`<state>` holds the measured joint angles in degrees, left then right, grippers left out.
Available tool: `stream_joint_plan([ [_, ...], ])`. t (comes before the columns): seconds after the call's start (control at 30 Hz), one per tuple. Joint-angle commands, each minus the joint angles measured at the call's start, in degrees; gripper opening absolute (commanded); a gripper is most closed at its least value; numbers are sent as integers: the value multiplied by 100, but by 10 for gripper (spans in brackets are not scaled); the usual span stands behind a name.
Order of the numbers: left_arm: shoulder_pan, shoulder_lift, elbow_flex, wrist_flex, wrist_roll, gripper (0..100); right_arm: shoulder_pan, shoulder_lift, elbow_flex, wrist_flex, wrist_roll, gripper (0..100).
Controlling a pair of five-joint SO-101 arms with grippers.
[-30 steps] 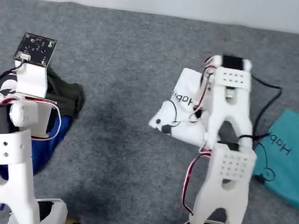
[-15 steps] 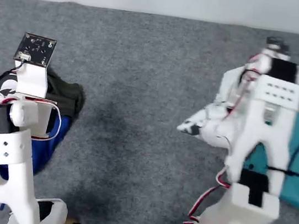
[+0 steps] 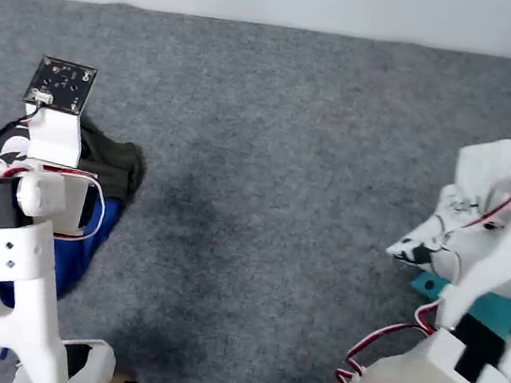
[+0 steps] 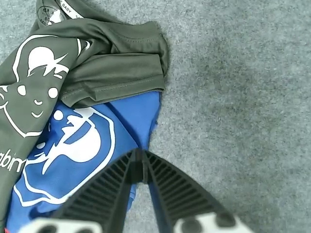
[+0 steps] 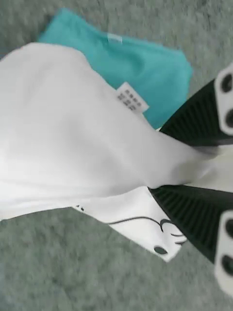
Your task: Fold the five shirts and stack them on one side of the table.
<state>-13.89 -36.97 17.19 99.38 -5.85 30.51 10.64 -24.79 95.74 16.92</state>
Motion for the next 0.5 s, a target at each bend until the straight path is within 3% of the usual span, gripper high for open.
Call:
stream_joint_plan([
  [0.0,-35,-79,-13,114,-35,6,321,-312,79,-374,369,9],
  [0.47,-35,-70,-13,114,-35,6,1077,295,343,-848,1073,9],
])
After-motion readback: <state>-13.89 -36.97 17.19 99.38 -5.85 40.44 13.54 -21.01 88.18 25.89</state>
